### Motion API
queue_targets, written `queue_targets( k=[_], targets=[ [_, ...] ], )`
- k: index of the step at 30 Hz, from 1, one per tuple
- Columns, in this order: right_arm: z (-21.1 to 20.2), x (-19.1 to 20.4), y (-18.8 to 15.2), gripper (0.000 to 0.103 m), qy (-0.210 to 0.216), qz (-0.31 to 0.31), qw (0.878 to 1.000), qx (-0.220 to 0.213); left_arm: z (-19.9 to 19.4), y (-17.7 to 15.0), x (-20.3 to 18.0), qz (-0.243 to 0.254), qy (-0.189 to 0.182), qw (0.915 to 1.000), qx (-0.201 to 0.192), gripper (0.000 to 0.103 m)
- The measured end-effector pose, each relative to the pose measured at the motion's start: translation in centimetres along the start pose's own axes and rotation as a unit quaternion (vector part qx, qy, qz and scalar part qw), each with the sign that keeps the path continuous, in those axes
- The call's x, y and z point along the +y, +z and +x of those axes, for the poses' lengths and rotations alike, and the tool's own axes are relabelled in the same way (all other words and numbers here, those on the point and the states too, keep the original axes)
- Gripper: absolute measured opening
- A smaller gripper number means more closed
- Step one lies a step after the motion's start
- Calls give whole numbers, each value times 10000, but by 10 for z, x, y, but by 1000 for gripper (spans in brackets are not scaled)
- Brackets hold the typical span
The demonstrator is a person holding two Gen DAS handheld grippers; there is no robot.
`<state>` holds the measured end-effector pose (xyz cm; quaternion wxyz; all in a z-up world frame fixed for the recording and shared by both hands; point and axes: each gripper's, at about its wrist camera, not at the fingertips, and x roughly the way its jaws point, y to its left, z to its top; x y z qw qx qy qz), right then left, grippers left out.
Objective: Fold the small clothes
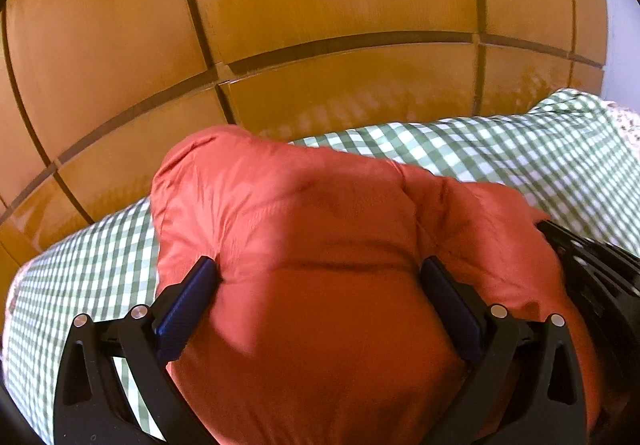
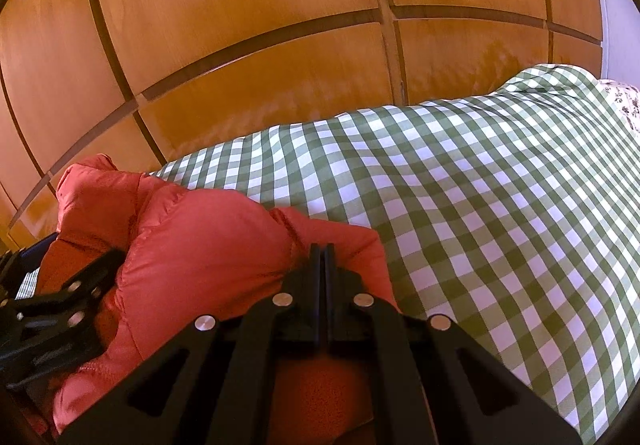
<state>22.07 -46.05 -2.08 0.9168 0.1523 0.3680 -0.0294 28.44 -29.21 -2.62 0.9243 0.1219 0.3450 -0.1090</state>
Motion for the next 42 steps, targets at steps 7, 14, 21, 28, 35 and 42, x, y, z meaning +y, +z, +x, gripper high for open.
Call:
queue_targets(
  k=[7,14,21,28,35,42],
  targets=[
    [-8,0,1,3,60,-1,10000,-41,-54,-39,-17,229,-298,9991,-219,100],
    [-86,17,2,57,300,-129,9964,-778,-54,-54,-23,235,-149,9982,-536,100],
    [-59,31,-21,58,-291,-621,9959,-598,-56,-60,-24,148,-168,9971,-733,100],
    [-41,-9,-27,85,-72,24,9984,-557,-81,-76,-4,242,-800,9934,-790,100],
    [-55,-31,-28,101,390,662,9969,-175,-74,-96,76,-1413,-1381,9801,-207,100],
    [-67,-51,-40,101,1505,1448,9742,856,-61,-116,81,-1534,-2634,9512,484,100]
  ],
)
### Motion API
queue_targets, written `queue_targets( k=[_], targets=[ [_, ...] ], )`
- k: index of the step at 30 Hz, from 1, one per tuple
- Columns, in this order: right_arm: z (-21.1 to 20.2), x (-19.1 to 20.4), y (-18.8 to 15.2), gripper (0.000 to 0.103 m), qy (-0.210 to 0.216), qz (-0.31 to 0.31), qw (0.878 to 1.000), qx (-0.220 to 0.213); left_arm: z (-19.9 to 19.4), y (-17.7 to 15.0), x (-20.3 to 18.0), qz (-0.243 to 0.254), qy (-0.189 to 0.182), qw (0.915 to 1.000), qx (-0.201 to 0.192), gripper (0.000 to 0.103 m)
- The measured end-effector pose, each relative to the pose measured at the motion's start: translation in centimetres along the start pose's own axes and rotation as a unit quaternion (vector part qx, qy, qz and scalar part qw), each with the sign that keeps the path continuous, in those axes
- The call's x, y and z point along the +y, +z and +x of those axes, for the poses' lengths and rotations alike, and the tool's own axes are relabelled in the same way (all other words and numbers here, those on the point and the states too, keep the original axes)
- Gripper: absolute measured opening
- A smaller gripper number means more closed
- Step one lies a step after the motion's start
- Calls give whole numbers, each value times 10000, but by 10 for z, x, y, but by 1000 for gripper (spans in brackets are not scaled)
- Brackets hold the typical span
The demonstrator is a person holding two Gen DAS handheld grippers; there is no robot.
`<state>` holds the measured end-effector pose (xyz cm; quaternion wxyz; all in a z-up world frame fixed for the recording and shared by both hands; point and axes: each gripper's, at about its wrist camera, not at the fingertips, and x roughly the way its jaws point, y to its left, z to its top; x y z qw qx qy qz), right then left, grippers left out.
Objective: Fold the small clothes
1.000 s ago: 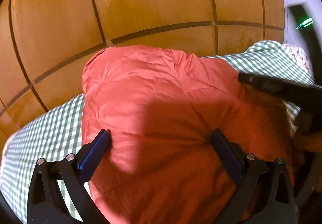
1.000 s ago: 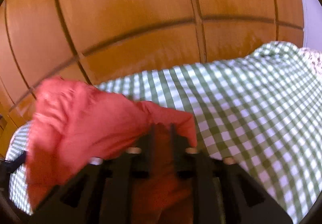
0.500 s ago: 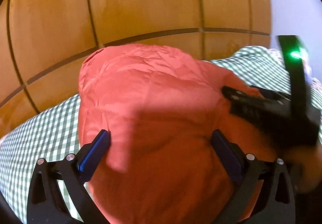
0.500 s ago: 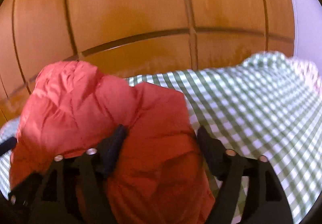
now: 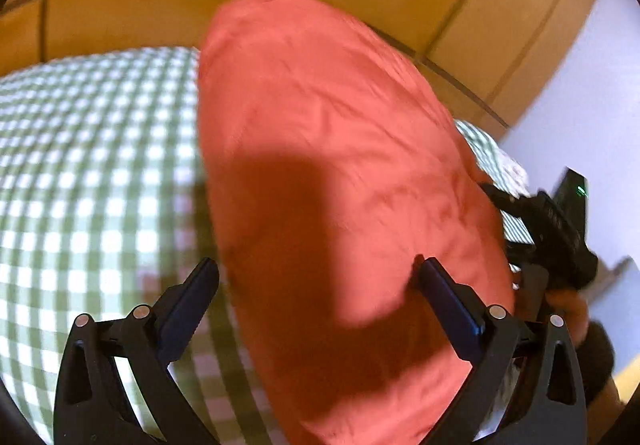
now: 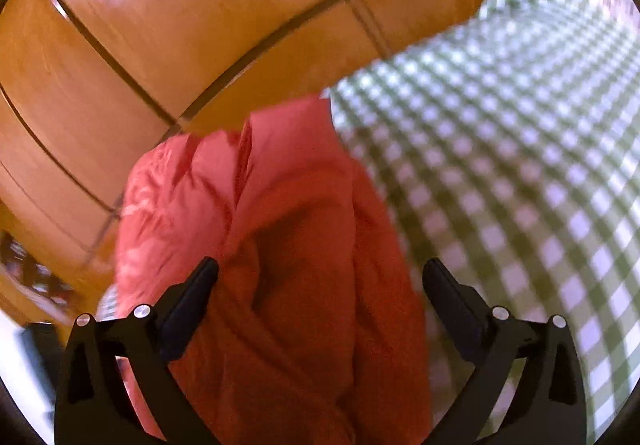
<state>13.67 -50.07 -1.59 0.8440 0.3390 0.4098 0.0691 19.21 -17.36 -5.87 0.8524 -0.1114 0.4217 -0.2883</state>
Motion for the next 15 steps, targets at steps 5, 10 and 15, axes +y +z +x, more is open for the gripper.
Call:
queue_targets(
  k=[5,10,15],
  targets=[
    [13,-19,-11,101,856,404,9884,1191,10,-8,4,-182,-414,9988,211,100],
    [20,-8,-14,101,858,23,9891,1197,26,-10,23,-681,-896,9920,576,100],
    [34,-1,-14,101,1072,194,9901,886,45,-14,21,-1018,-983,9875,687,100]
  ],
)
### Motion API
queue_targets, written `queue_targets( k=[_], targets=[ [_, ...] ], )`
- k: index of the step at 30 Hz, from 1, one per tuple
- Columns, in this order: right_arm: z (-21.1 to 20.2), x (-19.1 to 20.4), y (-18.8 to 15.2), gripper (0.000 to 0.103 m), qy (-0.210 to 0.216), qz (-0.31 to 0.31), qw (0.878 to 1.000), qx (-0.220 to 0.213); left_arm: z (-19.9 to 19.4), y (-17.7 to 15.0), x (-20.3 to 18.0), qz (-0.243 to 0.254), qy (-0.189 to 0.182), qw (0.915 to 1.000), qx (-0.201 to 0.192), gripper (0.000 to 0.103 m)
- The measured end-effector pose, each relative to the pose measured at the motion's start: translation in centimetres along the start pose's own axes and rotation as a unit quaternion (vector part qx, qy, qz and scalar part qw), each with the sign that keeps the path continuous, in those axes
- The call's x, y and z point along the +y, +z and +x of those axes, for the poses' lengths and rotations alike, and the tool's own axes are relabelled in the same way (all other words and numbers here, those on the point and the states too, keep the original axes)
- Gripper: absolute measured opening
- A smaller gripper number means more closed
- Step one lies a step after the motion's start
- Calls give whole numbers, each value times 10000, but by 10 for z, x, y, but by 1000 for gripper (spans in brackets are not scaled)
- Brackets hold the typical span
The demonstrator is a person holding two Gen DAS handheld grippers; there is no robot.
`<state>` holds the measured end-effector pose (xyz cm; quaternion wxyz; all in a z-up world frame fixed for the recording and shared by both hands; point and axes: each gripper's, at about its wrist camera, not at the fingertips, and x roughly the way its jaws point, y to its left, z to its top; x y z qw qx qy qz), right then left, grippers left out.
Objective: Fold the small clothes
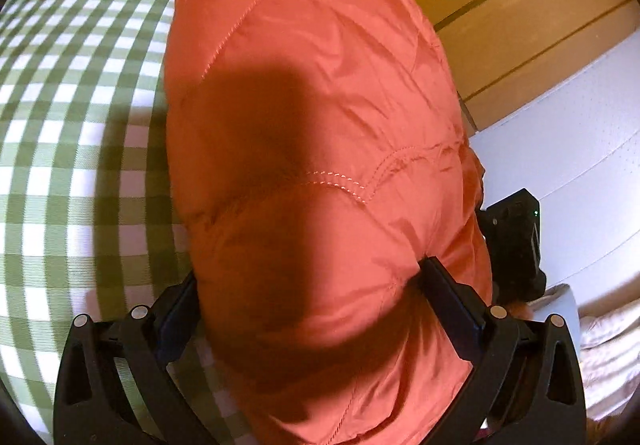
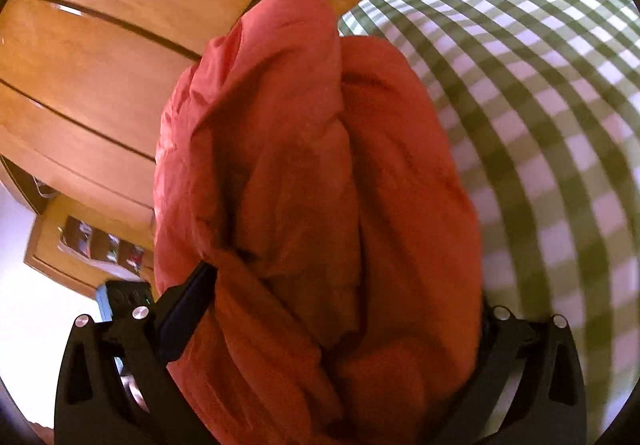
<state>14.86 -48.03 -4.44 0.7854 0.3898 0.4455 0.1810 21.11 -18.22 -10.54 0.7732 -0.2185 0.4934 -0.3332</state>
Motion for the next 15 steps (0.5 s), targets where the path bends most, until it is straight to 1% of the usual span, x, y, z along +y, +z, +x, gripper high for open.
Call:
queue_targets(
  k=[2,4,5,7,8,9,11,13,15],
  targets=[
    [4,8,-5,101,-69,-161,9998,-47,3,-1,-8,84,119,9999,-38,99],
    [4,16,-10,99,-162,-277,9995,-59,2,-6,-22,416,339,9985,-126,94],
    [2,16,-11,95,-159,-269,9995,-69,1,-9,-29,609,449,9970,-175,90],
    [-4,21,-17,87,-141,-289,9994,-152,-1,-12,-37,762,538,9953,-247,85],
    [-8,25,-21,83,-126,-319,9992,-203,-3,-14,-42,892,621,9936,-313,81],
    [-12,28,-25,81,-126,-356,9990,-237,-5,-16,-47,1011,700,9917,-382,76],
    [-14,38,-34,77,-111,-447,9984,-317,-14,-18,-55,1276,884,9863,-553,73],
    [-13,49,-42,77,-50,-509,9980,-379,-22,-19,-60,1539,1115,9789,-746,70],
    [-5,60,-48,77,-37,-648,9971,-400,-31,-17,-59,1640,1252,9745,-885,69]
  ],
)
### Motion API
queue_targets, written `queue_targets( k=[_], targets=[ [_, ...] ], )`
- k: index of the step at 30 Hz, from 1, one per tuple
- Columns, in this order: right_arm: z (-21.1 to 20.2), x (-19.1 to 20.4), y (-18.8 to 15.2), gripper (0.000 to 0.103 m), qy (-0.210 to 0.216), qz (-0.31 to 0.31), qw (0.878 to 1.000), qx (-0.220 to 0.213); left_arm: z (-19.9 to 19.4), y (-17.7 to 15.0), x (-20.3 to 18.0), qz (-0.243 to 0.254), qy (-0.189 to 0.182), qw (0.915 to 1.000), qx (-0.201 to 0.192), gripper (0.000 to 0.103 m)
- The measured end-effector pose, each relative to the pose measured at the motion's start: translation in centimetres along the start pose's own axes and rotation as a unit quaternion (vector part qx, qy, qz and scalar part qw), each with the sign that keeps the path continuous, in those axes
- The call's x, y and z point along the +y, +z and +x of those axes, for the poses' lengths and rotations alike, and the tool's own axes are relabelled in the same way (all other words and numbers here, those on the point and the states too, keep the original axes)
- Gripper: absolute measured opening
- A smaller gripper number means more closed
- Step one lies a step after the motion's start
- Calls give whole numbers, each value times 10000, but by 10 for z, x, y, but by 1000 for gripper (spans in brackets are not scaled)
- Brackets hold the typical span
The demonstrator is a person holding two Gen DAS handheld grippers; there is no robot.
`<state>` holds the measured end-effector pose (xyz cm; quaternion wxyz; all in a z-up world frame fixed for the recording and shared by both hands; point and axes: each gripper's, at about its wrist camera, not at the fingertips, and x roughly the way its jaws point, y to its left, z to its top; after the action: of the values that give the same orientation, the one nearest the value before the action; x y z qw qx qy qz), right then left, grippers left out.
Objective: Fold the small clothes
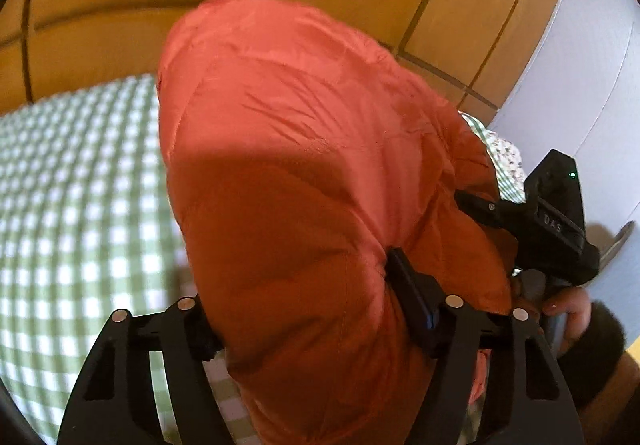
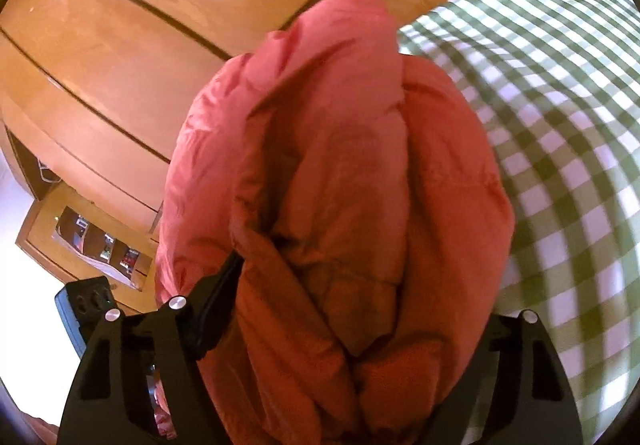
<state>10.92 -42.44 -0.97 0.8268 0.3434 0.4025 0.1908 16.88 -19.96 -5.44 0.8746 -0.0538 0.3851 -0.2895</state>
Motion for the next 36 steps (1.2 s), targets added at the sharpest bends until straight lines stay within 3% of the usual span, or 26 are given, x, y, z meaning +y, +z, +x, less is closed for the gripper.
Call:
queue_targets(
  k=[7,13,19,22,24,26,29,36],
  targets=[
    [49,56,-5,77,418,-351,9984,-124,-40,7,35,52,641,9961,-609,68],
    [123,101,-9,77,592,-615,9962,190,-74,-1,97,-356,1156,9902,-701,68],
    [185,148,-12,79,341,-1137,9919,456,-87,-6,159,-919,1475,9825,-670,68],
    [206,162,-17,90,35,-1331,9900,472,-79,-4,185,-1259,1567,9783,-501,74],
    [215,162,-16,96,-96,-1438,9887,407,-71,-6,192,-1441,1639,9745,-514,87],
    [220,163,-17,101,-222,-1533,9874,321,-67,-6,191,-1254,2000,9700,-588,99],
    [220,159,-20,101,-255,-1516,9877,271,-64,-6,189,-1054,2129,9689,-700,100],
    [196,169,-31,101,-672,-1560,9853,167,-73,-25,194,-1640,2054,9610,-859,100]
  ],
)
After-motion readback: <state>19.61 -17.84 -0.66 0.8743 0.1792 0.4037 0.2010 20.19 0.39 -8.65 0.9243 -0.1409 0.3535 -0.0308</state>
